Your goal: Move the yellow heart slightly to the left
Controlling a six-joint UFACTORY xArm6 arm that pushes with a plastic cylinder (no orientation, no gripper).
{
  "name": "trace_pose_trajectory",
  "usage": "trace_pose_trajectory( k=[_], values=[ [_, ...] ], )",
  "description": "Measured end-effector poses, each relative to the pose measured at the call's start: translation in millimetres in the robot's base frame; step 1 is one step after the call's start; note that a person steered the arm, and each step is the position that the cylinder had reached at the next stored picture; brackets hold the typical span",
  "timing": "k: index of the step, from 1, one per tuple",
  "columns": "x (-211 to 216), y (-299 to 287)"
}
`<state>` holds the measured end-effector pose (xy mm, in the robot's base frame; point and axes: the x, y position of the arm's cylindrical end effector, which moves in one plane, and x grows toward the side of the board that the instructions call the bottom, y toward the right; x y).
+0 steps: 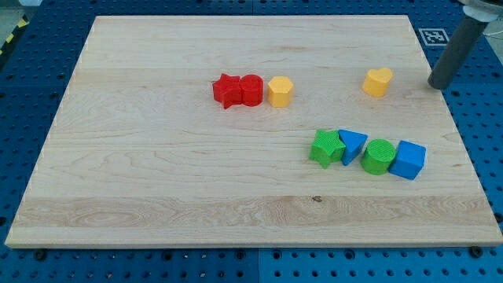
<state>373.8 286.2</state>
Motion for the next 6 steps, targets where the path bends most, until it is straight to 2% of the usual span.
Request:
trace_pose_trajectory(
  k=[3,6],
  values=[
    [0,-94],
    [-22,-103]
  ],
)
